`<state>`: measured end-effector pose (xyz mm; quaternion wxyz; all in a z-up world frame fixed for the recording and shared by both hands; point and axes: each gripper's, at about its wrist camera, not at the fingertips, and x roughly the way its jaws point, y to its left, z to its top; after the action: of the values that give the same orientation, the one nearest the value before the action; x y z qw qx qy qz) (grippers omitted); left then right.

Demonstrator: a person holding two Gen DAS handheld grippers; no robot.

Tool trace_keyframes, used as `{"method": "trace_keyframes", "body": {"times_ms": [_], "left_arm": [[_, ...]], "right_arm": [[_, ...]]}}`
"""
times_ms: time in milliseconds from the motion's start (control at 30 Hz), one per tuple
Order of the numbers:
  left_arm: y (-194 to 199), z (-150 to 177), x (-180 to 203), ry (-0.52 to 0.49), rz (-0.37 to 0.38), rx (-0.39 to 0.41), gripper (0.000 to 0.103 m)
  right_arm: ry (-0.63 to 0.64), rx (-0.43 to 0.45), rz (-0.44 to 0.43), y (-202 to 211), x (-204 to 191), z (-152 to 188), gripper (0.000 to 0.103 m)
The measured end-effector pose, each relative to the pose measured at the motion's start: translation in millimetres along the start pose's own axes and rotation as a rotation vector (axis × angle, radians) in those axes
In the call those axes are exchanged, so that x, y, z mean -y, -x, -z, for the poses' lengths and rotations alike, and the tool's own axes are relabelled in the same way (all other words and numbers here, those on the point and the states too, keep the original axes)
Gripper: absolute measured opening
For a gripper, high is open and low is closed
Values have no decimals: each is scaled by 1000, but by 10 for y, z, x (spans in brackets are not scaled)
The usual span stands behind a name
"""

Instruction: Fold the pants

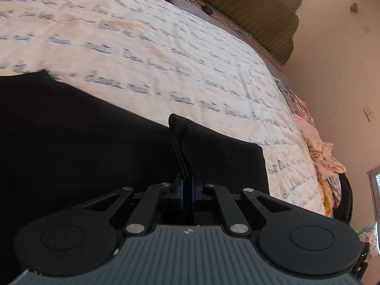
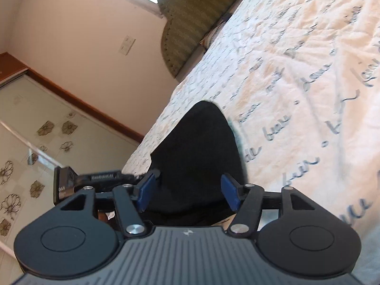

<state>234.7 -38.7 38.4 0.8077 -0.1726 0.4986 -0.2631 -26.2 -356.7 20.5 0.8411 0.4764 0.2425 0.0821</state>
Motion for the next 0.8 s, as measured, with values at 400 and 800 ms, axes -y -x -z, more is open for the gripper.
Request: {"method": "trace_keyframes", "body": {"times_ms": [400, 800], "left_arm": [[386, 100, -767, 160, -27, 55, 8], [427, 250, -906, 117, -39, 74, 11]], "right_arm": [[86, -130, -20, -541, -407, 187, 62], [130, -190, 23, -815, -694, 323, 62]]}}
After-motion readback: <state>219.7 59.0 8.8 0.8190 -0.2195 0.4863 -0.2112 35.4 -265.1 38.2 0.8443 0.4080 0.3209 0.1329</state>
